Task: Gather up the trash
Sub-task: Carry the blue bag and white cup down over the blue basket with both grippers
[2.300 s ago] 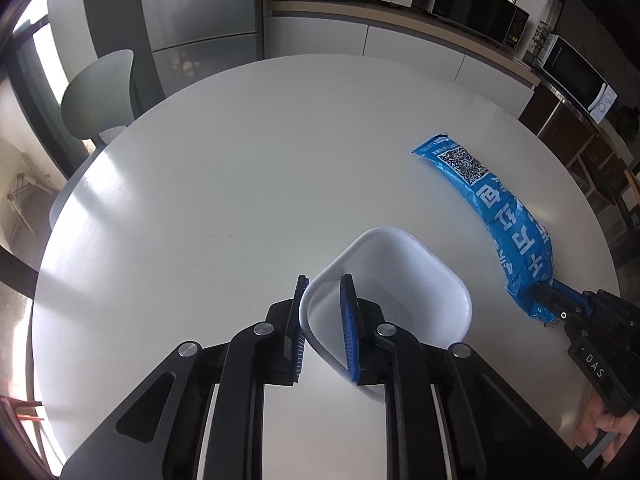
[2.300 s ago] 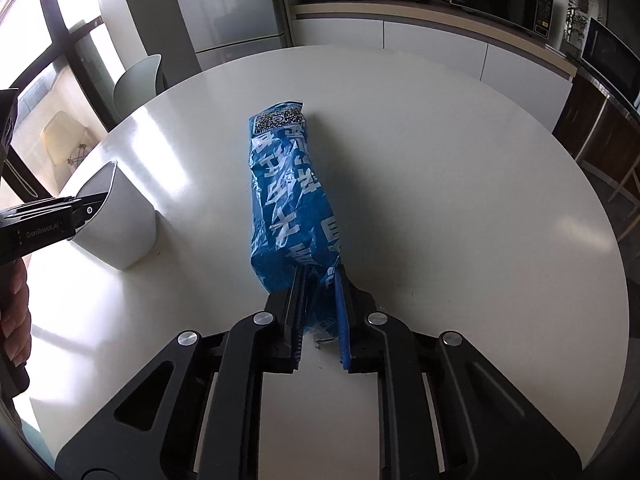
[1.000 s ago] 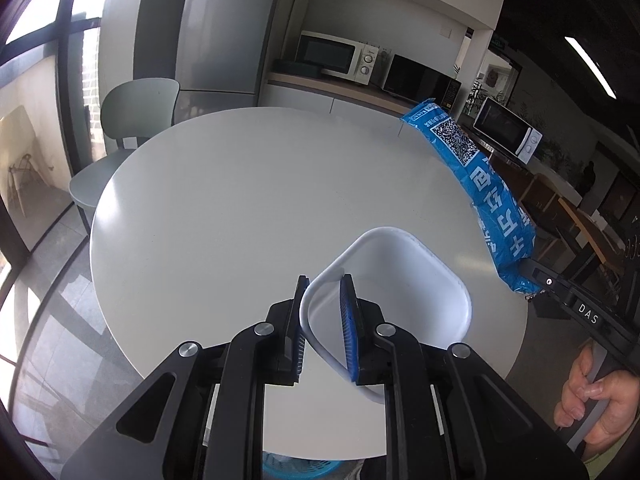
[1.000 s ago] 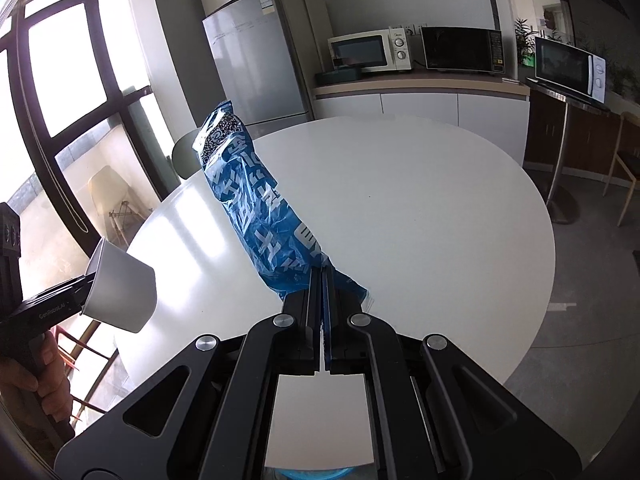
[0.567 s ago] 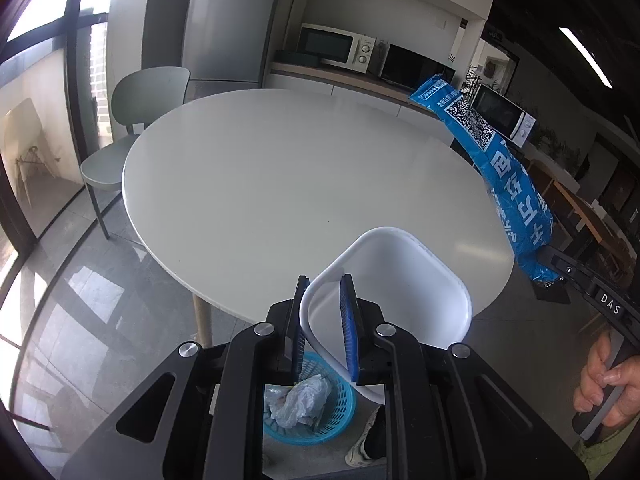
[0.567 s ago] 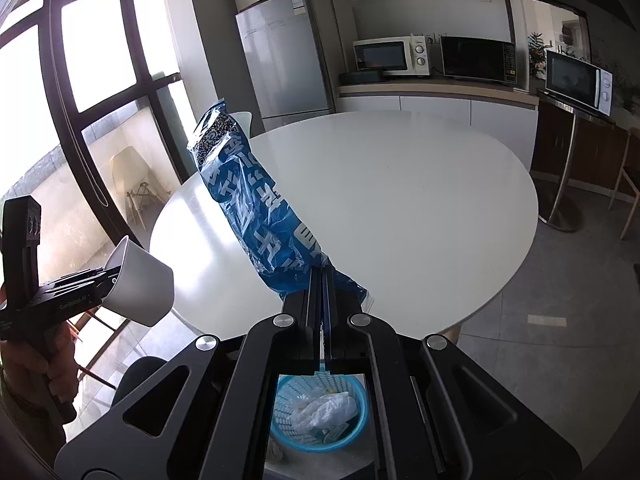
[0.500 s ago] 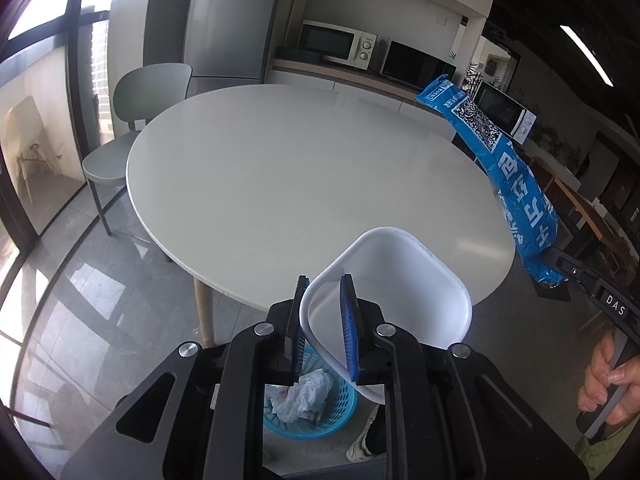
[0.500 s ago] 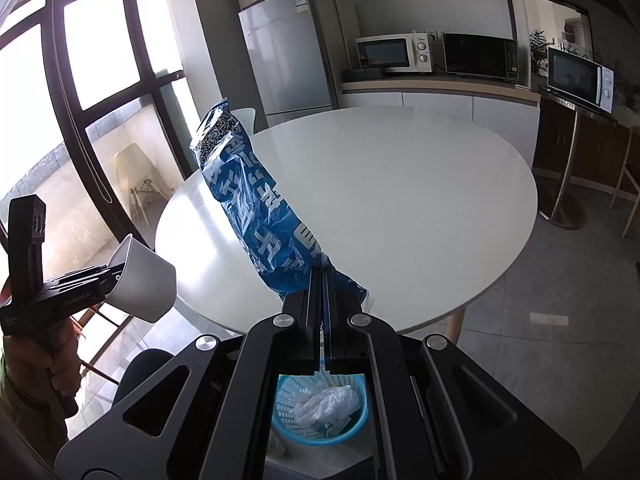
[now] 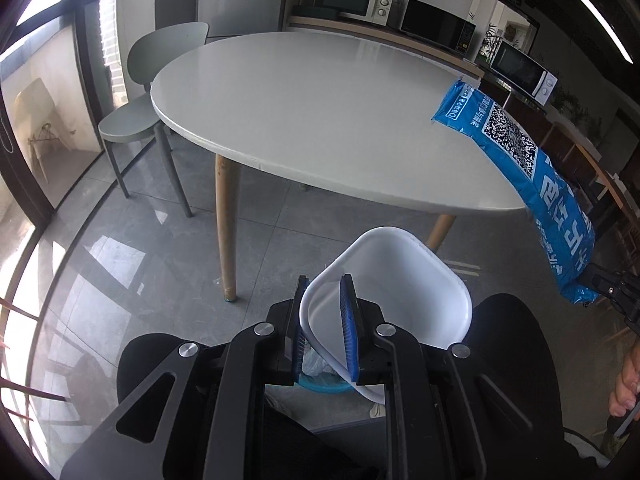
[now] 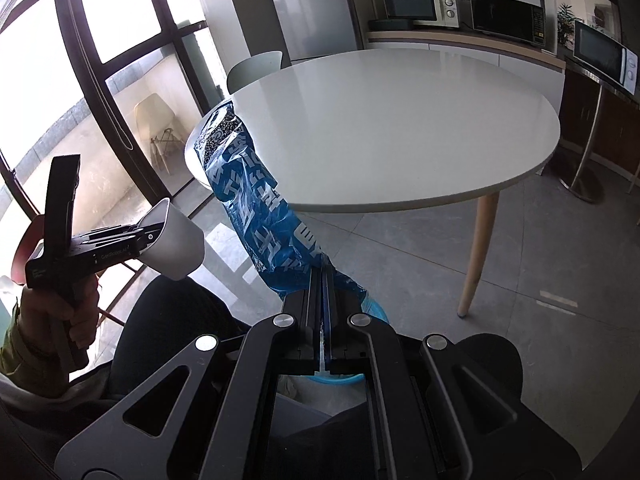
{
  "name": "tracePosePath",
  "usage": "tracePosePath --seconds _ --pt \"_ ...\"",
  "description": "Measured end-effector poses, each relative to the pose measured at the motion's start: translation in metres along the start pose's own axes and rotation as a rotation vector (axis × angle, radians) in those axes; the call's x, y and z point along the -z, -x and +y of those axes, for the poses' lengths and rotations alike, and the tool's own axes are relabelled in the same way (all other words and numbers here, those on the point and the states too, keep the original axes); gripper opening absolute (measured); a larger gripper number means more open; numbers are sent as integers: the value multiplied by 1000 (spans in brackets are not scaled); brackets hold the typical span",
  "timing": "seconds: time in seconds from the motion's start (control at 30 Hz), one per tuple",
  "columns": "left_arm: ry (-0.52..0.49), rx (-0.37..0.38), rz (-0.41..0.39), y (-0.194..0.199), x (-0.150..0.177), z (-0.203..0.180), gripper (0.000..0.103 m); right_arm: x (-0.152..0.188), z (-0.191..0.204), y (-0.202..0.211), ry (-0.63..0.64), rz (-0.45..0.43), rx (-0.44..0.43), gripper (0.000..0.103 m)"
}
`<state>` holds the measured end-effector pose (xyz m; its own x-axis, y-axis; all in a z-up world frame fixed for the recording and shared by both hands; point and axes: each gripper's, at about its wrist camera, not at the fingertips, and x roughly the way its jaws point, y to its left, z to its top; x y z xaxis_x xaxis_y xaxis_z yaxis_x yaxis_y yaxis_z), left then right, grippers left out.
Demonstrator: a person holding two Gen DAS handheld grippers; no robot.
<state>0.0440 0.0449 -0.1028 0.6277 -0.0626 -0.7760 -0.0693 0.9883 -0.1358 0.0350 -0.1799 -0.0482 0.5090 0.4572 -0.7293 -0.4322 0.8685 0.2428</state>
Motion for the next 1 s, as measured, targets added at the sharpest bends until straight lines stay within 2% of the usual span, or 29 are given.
tracePosePath --seconds 0.23,0.43,0.73,1.0 --pt "11 -20 76 -23 20 11 15 31 8 -43 -4 137 -43 1" --pt "12 -33 125 -43 27 13 15 47 3 -86 7 216 43 1" --pt "34 -19 212 -87 40 14 15 60 -16 -151 -65 330 64 1" --pt "53 -50 270 -139 42 13 15 66 -29 -209 -124 432 80 1"
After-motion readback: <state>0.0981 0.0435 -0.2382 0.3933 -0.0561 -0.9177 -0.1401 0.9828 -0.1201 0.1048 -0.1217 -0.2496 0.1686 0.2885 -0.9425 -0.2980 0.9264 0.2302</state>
